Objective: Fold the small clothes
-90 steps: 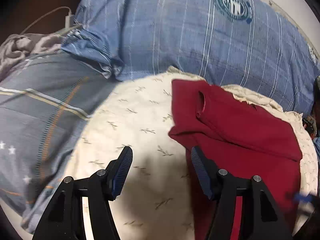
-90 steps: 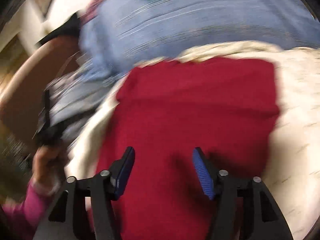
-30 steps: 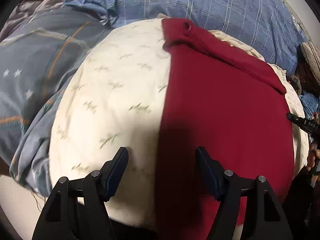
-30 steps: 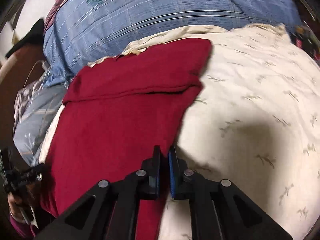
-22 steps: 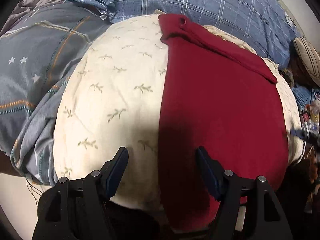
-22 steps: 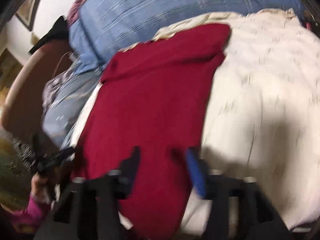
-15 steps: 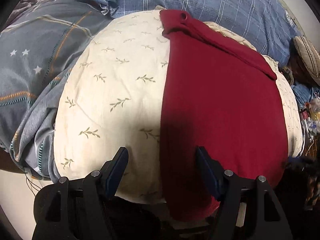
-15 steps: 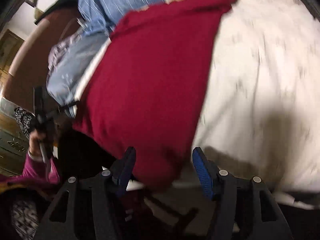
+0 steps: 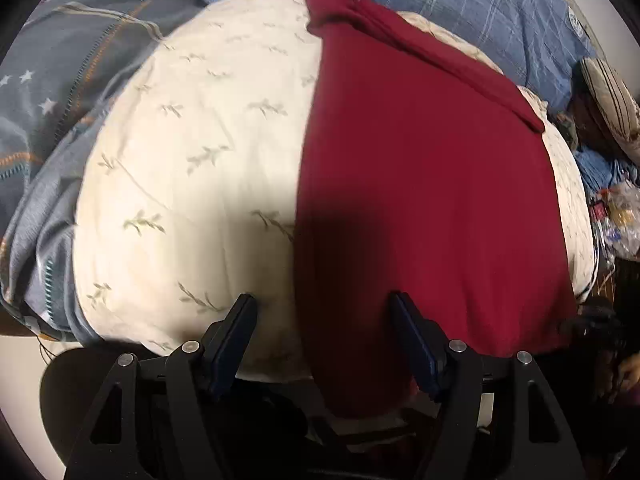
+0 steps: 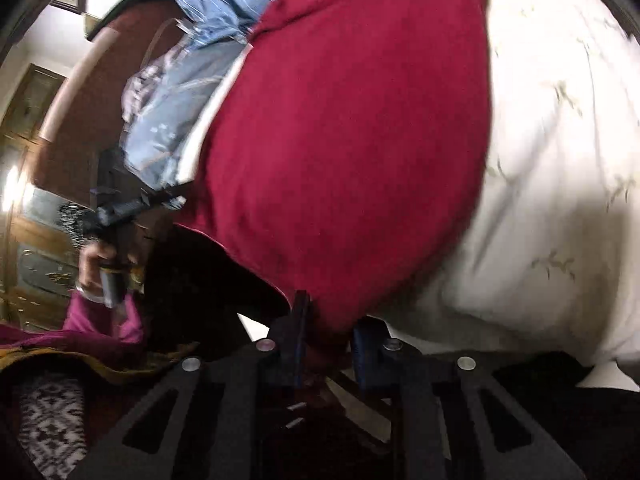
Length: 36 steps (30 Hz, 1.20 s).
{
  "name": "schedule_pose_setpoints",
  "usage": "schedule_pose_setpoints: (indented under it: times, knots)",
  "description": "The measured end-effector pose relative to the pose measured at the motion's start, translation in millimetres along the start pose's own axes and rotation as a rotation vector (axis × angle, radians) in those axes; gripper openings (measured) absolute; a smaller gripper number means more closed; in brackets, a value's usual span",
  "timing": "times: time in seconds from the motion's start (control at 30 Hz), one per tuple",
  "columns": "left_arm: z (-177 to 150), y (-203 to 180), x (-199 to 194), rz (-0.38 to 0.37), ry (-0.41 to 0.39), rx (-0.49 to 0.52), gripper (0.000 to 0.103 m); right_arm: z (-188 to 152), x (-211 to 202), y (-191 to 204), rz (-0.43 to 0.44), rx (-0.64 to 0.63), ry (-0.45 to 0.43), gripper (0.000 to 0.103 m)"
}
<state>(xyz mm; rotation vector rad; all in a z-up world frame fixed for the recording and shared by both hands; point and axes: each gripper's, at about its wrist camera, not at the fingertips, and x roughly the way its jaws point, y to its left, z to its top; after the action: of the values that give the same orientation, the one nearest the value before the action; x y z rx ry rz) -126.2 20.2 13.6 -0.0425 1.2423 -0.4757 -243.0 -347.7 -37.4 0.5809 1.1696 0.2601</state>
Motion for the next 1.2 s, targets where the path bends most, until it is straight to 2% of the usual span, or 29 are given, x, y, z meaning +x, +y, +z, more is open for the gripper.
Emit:
schedule_pose_setpoints:
  times: [0.07, 0.2, 0.27, 0.3, 0.33, 0.37, 0.43, 0.47, 0.53, 0.6, 0.63, 0.77, 0.87, 0.93, 1.1, 1.2]
  knots:
    - [-1, -2, -1, -0.009, -0.001, 0.005, 0.068, 1, 6, -5, -0.002, 0.03, 0.02, 0.024]
    - [-2, -8, -3, -0.064, 0.018, 0.015, 0.068, -1, 22, -12, -0.012, 0.095, 0.043, 0.04]
    - [-2, -12, 2, -0.058, 0.031, 0.043, 0.068, -1, 24, -14, 0.0, 0.1, 0.041, 0.041]
    - [-1, -12, 6, -0.053, 0.044, 0.049, 0.065, 0, 24, -14, 0.0, 0.097, 0.038, 0.041]
    - [-1, -13, 10, -0.05, 0.059, 0.053, 0.058, 0, 26, -11, -0.001, 0.087, 0.036, 0.041]
    - [0, -13, 12, -0.051, 0.063, 0.054, 0.054, 0, 26, -8, 0.003, 0.068, 0.042, 0.04]
    - [3, -12, 10, -0.061, 0.051, 0.053, 0.037, 0, 26, -2, 0.012, 0.039, 0.042, 0.029]
    - [4, -12, 9, -0.067, 0.05, 0.051, 0.033, 0, 23, -1, 0.015, 0.026, 0.035, 0.017]
    - [6, -11, 6, -0.074, 0.044, 0.051, 0.016, 1, 12, -1, 0.015, 0.022, 0.001, 0.013]
    - [8, -10, -1, -0.109, 0.028, 0.042, 0.008, 3, 2, -2, 0.036, 0.031, -0.033, 0.009]
    - [11, -10, -7, -0.128, 0.017, 0.038, 0.008, 8, -7, -1, 0.061, 0.039, -0.066, 0.009]
    - [28, -11, -46, -0.191, -0.094, 0.052, 0.007, 25, -43, 7, 0.112, 0.009, -0.196, 0.008]
    - [51, -14, -77, -0.217, -0.223, 0.052, 0.008, 46, -68, 11, 0.123, -0.017, -0.29, 0.008]
    - [65, -15, -86, -0.217, -0.27, 0.059, 0.008, 68, -85, 9, 0.106, -0.025, -0.375, 0.008]
    - [114, -30, -84, -0.199, -0.37, 0.072, 0.008, 125, -103, 1, 0.039, -0.016, -0.498, 0.008]
    - [144, -48, -71, -0.179, -0.413, 0.104, 0.008, 155, -101, -2, -0.022, -0.015, -0.541, 0.008]
